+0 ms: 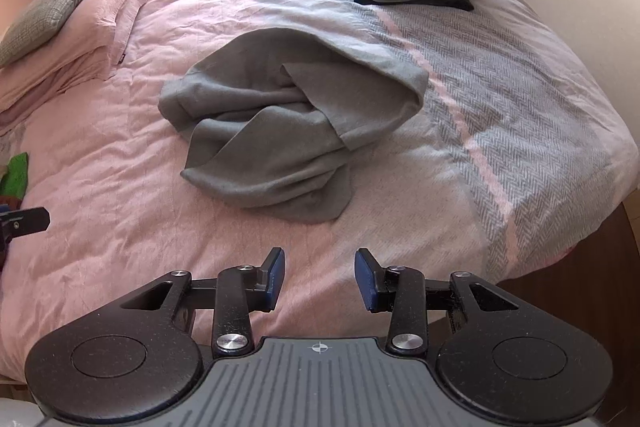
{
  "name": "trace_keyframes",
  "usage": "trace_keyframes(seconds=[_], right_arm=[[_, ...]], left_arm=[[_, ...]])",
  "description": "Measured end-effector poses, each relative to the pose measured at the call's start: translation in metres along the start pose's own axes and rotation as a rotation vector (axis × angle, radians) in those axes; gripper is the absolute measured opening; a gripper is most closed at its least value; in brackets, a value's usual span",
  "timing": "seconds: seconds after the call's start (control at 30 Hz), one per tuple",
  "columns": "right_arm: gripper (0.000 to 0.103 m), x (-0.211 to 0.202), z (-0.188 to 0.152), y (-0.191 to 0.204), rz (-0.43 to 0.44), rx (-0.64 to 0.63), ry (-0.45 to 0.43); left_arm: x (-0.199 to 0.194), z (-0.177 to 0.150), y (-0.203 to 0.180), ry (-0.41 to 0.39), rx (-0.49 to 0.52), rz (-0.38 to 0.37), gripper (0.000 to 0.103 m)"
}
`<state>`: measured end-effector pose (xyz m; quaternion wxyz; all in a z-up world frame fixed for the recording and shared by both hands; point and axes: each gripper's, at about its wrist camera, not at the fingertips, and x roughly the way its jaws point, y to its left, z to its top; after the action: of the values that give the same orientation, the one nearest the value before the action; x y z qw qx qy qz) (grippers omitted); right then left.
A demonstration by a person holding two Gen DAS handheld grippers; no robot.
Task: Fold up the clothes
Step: 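Grasp the grey garment's edge with the right gripper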
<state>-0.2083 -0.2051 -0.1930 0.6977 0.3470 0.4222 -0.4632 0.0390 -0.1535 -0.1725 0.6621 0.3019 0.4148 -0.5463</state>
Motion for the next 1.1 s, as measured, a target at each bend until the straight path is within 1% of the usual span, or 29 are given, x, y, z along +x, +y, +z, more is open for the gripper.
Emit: trace_keyframes(seconds=[0.07, 0.17, 0.33, 0.47, 0.6, 0.67, 0.77, 0.83, 0.9, 1.0, 1.1], right_arm=[[0.036, 0.002, -0.002, 0.002, 0.003, 0.010, 0.015], [0.036, 0.002, 0.001, 0.005, 0.010, 0.003, 0.006], [0.036, 0.009, 0.016, 0.008, 0.020, -0.038, -0.011], [0.036, 0.019, 0.031, -0.002, 0.033, -0.060, 0.001], [0.036, 0.037, 0.060, -0.023, 0.059, -0.104, 0.020], [0.037, 0.047, 0.079, -0.037, 0.080, -0.143, 0.019], [0.039, 0.061, 0.114, -0.060, 0.110, -0.202, 0.016], [0.051, 0.071, 0.139, -0.075, 0.124, -0.264, -0.006], [0.057, 0.085, 0.164, -0.085, 0.129, -0.339, -0.022], [0.059, 0.112, 0.200, -0.090, 0.144, -0.459, -0.031], [0.059, 0.148, 0.232, -0.080, 0.174, -0.603, -0.035]], left_arm=[[-0.002, -0.003, 0.001, 0.002, 0.004, 0.006, 0.083], [-0.007, -0.003, 0.002, -0.014, 0.009, 0.003, 0.083], [-0.006, 0.005, -0.002, -0.025, 0.003, 0.013, 0.083], [0.005, 0.014, -0.013, -0.018, -0.007, 0.020, 0.083], [0.027, 0.028, -0.026, -0.007, -0.050, 0.039, 0.083], [0.043, 0.036, -0.031, -0.005, -0.096, 0.051, 0.083], [0.068, 0.048, -0.032, 0.006, -0.211, 0.102, 0.083], [0.082, 0.053, -0.030, 0.005, -0.290, 0.141, 0.083], [0.094, 0.057, -0.026, -0.001, -0.369, 0.189, 0.083], [0.107, 0.057, -0.016, -0.025, -0.484, 0.259, 0.083], [0.119, 0.050, -0.007, -0.036, -0.579, 0.331, 0.083]])
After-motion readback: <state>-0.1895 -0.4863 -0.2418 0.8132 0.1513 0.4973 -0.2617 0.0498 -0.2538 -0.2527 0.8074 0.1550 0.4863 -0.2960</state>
